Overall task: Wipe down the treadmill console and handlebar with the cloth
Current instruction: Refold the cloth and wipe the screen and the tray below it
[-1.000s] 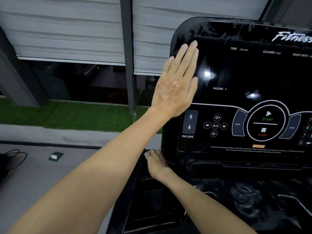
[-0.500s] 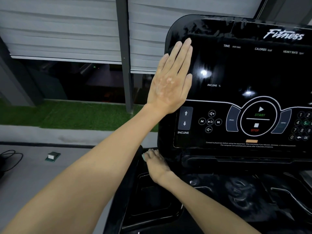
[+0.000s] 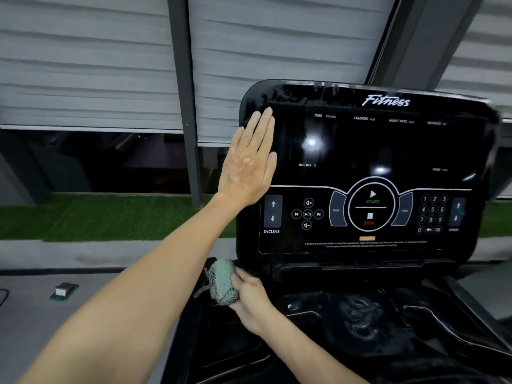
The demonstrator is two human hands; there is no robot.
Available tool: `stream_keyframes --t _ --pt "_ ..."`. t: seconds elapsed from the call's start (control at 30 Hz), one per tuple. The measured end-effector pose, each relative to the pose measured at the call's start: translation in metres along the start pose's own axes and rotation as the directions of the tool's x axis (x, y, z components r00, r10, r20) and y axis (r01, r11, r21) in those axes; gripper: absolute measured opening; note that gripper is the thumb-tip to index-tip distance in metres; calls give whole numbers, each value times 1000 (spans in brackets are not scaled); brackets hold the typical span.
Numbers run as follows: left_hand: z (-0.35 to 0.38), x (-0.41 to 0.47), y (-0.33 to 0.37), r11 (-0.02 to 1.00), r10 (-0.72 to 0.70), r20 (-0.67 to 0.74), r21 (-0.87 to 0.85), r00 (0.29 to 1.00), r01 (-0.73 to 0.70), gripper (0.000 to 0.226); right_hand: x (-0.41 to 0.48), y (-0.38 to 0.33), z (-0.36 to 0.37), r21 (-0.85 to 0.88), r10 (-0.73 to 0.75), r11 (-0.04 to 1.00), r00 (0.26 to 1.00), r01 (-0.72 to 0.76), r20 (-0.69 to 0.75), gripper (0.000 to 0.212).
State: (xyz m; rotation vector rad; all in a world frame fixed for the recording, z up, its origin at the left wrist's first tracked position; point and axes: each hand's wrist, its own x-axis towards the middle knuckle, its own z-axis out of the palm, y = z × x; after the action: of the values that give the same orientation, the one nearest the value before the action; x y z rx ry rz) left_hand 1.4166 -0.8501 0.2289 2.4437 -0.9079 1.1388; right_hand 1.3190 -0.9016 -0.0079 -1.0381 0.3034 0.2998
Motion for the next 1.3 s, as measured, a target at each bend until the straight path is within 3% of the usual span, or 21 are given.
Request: stream_keyframes --t 0.2,0.3,0.43,0.53,0.6,0.67,0.73,0.83,1.03,1.1,1.17,1.3 --pt "-12 -2 1 999 10 99 -35 995 -6 58 -48 -12 10 221 110 966 988 -132 107 39" --pt "-26 -4 6 995 27 120 -101 992 -15 58 -89 -42 29 275 81 953 982 -127 170 37" --pt "-54 -5 23 908 69 138 -419 988 -4 48 -149 -109 44 218 -22 975 969 -33 245 42" --pt "-81 -4 34 756 15 274 -632 962 168 29 -177 -159 37 159 -124 983 976 96 180 56" --pt "-94 -4 40 667 49 384 -700 922 256 27 -192 -185 25 120 -220 972 958 200 182 65" --pt "-103 -6 46 633 147 418 -737 897 239 38 -205 -203 11 91 -280 959 938 267 204 68" --pt "-105 -6 51 625 269 445 -755 854 197 49 -214 -213 -5 106 -320 947 918 303 233 66" --pt "-94 -8 64 658 360 442 -744 821 112 41 -223 -221 -27 112 -327 945 908 308 263 59" --pt "-82 -18 112 679 154 384 -710 910 185 11 -236 -227 -57 -21 -268 960 936 280 228 48" --pt "-77 -25 128 645 10 409 -700 913 307 9 -238 -226 -64 -50 -223 971 957 235 184 41" --pt "-71 -33 139 544 -152 488 -684 859 485 10 -240 -224 -70 -94 -165 979 972 182 167 44" --pt "-65 -45 158 339 -376 630 -589 680 733 16 -239 -213 -83 -206 -75 972 981 112 179 52"
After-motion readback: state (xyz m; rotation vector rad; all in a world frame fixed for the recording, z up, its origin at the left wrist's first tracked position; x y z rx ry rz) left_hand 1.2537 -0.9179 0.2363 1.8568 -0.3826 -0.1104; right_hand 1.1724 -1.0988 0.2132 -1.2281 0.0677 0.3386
